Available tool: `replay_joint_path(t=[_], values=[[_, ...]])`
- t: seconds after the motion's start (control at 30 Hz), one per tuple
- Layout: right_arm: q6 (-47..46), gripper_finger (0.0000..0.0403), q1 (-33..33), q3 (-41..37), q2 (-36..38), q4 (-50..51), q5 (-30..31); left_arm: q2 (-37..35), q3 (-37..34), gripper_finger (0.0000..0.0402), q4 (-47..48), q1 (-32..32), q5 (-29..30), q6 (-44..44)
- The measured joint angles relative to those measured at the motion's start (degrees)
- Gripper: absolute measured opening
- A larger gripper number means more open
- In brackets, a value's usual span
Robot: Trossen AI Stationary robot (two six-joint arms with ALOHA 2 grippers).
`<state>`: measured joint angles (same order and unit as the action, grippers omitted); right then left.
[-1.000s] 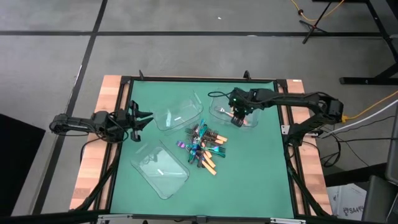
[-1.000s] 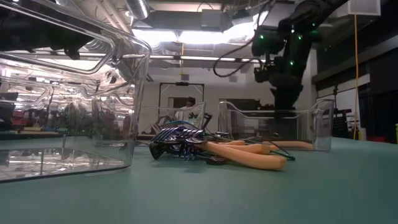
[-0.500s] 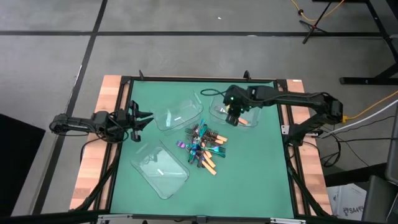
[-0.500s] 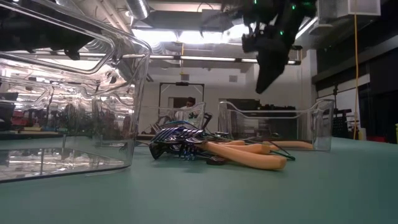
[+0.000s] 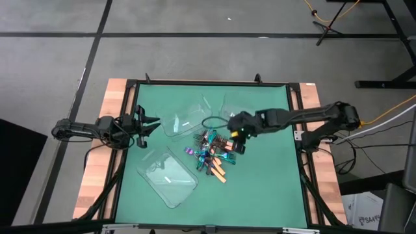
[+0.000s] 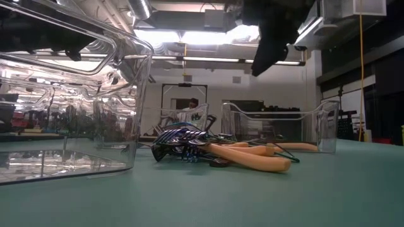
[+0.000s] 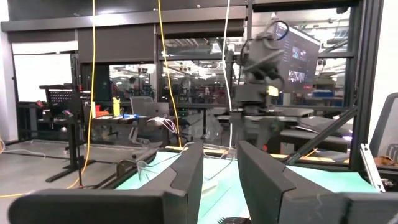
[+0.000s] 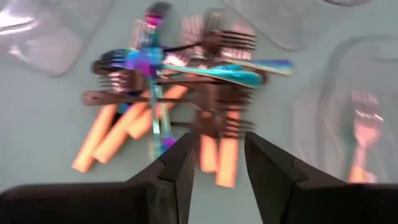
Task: Sort silverware by color (type)
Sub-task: Put the blue fork into the top left transparent bin
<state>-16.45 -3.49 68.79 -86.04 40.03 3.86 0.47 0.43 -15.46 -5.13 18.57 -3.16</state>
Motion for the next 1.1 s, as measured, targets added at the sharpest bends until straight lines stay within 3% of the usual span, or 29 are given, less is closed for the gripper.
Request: replay_joint_path(t=[0.47,1.1], values=[[0.01,0.0131,-7.33,0.0,-10.57,-11.54,-0.03,0.0,0.0,0.0092,0.85,0.0,0.02,0.0],[0.06,0.0131,-7.78,0.0,-21.54,-20.35,-2.99,0.0,0.0,0.0092,0.94,0.01,0.01,0.02]])
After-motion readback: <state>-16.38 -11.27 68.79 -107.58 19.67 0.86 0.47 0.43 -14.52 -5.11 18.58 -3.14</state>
